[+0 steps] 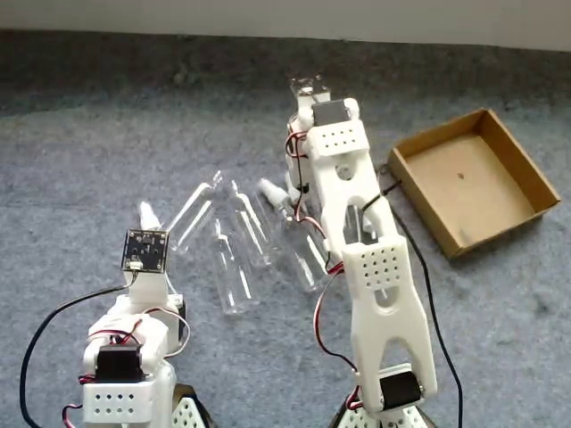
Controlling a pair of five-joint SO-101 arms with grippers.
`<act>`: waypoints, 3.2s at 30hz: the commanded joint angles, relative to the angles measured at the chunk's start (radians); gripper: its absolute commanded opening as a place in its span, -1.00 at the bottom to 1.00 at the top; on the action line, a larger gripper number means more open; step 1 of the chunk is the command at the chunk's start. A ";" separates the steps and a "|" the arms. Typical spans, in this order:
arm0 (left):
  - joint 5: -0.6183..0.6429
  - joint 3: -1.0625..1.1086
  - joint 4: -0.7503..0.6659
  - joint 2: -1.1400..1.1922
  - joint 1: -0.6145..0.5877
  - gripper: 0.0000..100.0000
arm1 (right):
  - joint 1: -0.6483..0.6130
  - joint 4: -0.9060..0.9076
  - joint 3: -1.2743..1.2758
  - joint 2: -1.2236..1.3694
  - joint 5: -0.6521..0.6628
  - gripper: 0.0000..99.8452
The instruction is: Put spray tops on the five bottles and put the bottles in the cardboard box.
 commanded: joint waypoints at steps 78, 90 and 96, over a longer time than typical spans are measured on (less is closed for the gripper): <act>-0.008 0.021 0.005 -0.008 0.019 -0.99 | 0.091 -0.363 1.709 -2.230 0.124 -0.83; -0.009 0.021 0.002 -0.008 0.010 -0.99 | 0.090 -0.739 2.238 -2.470 0.072 -0.83; -0.120 0.004 0.002 -0.008 -0.130 -0.98 | 0.087 -0.924 2.393 -2.516 -0.064 -0.83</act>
